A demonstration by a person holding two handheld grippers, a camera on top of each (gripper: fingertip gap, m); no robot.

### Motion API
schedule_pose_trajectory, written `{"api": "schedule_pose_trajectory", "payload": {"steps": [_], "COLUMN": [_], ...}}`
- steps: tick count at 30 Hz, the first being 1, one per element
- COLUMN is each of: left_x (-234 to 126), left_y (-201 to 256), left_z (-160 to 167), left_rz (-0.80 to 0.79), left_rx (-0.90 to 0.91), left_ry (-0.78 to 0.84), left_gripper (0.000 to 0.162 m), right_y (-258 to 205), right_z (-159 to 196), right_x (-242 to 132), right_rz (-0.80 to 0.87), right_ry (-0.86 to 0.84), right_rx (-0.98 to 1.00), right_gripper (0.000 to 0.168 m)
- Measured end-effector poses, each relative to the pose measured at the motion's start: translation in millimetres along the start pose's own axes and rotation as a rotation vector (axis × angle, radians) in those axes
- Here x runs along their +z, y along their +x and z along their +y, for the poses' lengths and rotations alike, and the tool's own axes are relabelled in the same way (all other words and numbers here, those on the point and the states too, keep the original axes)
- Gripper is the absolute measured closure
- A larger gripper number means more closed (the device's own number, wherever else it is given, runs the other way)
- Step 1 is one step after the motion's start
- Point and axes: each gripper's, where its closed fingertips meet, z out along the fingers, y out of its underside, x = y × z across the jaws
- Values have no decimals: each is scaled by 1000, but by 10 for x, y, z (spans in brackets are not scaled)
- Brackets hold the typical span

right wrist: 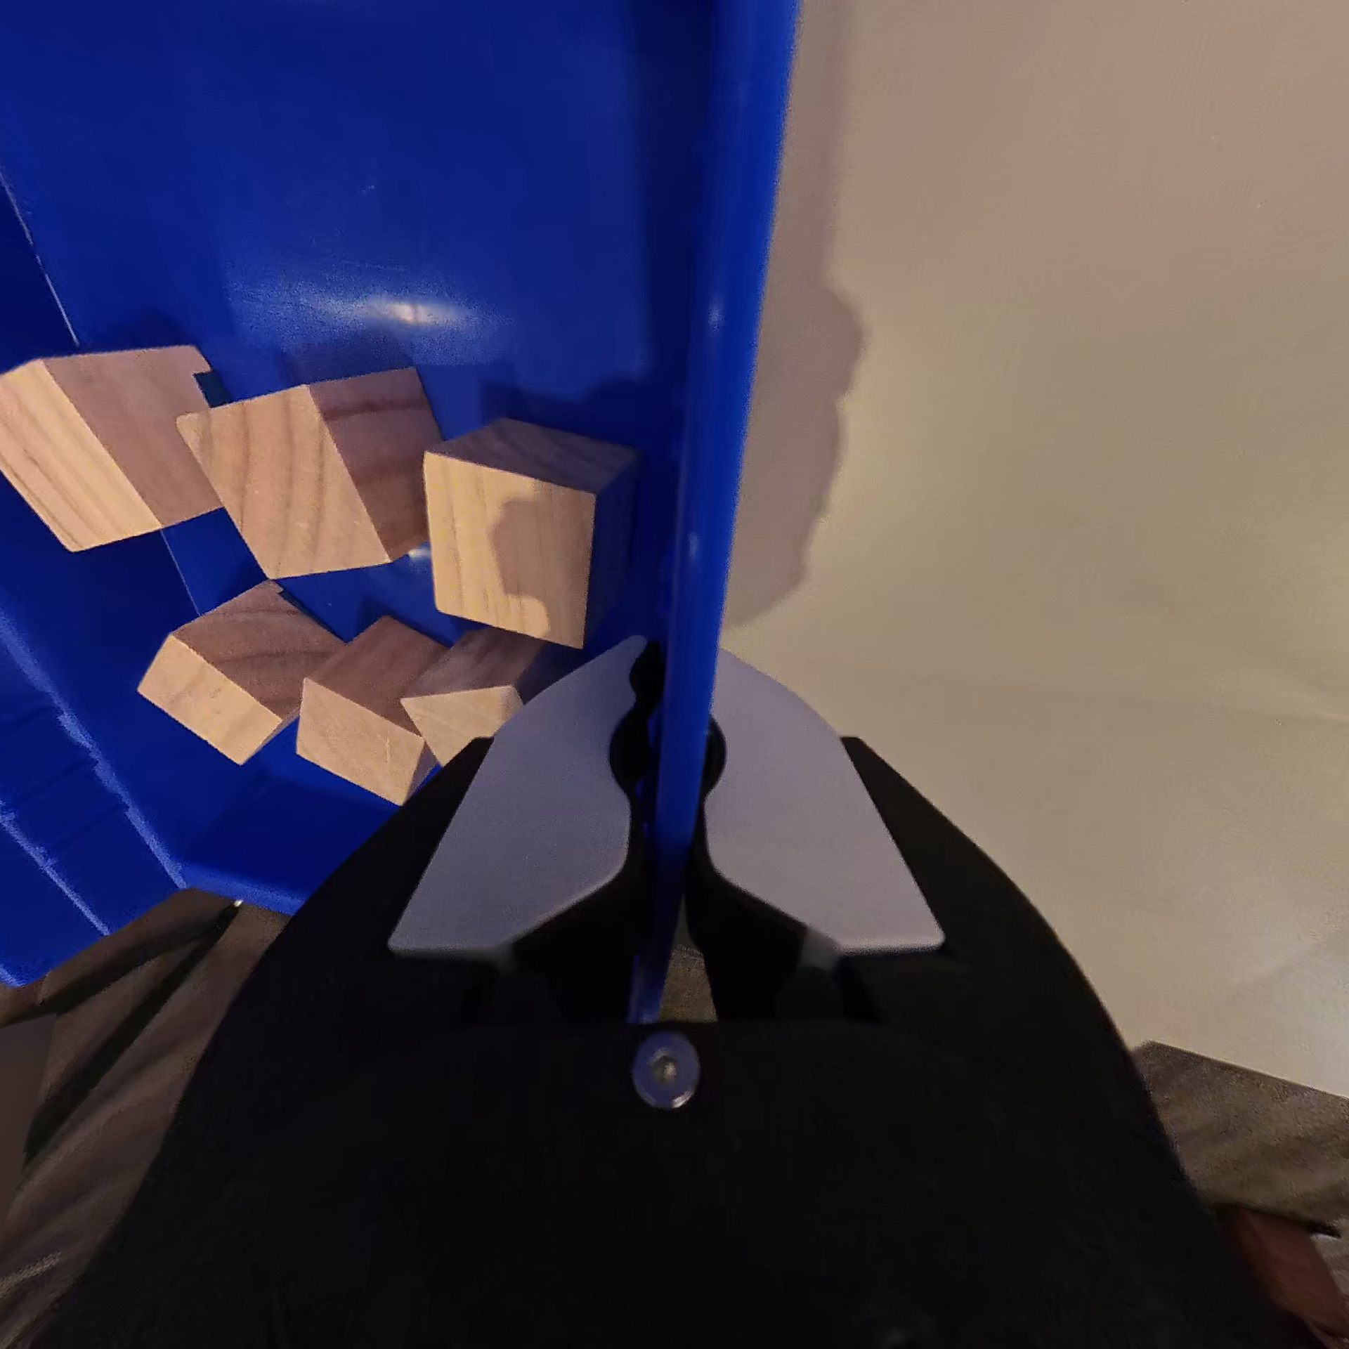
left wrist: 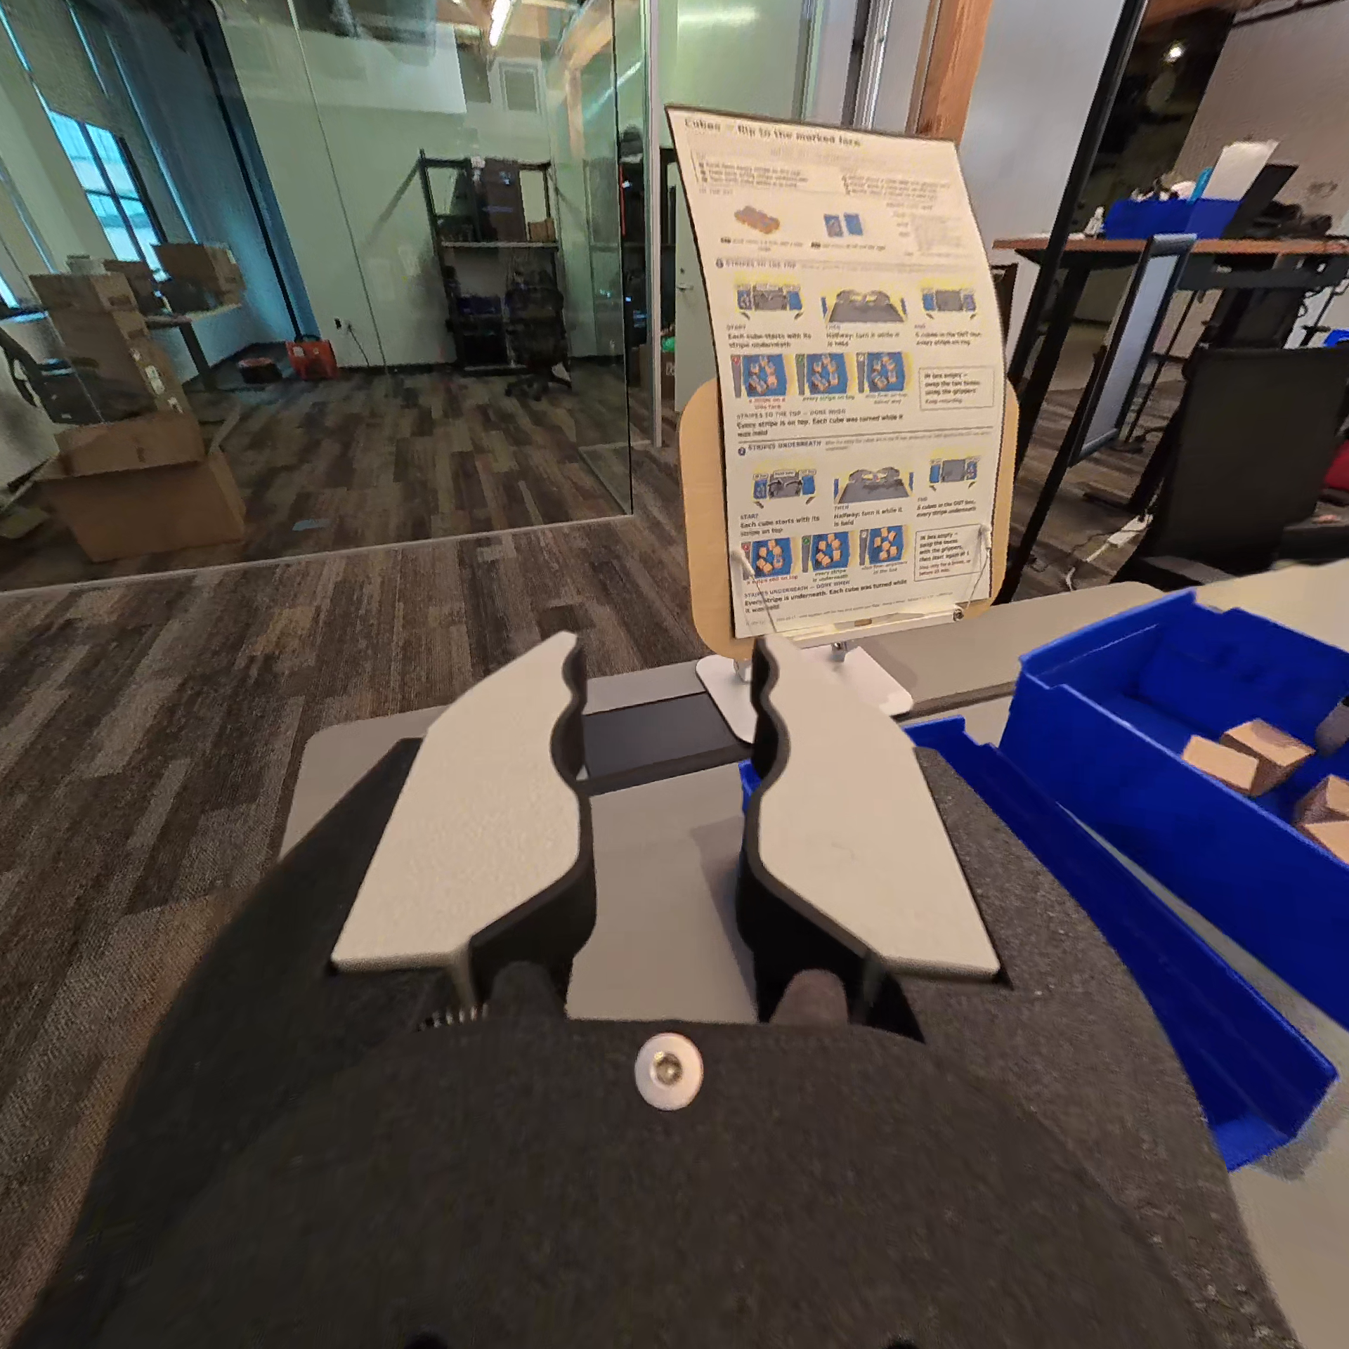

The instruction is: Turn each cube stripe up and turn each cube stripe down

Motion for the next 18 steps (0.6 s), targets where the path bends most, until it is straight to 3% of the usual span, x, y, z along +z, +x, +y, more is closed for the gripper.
{"api": "schedule_pose_trajectory", "payload": {"steps": [4, 10, 18], "left_x": [-100, -236, -443], "left_y": [-58, -86, -142], "left_z": [41, 278, 360], "left_rz": [-27, -7, -41], "left_rx": [5, -13, 6], "left_ry": [0, -134, -182], "left_gripper": [119, 117, 117], "right_y": [-437, -1303, -2652], "right_z": [-164, -569, -1154], "right_x": [-379, -612, -373], "right_rz": [75, 75, -24], "right_ry": [-31, -30, -50], "right_rx": [-85, -245, -483], "right_gripper": [162, 162, 163]}}
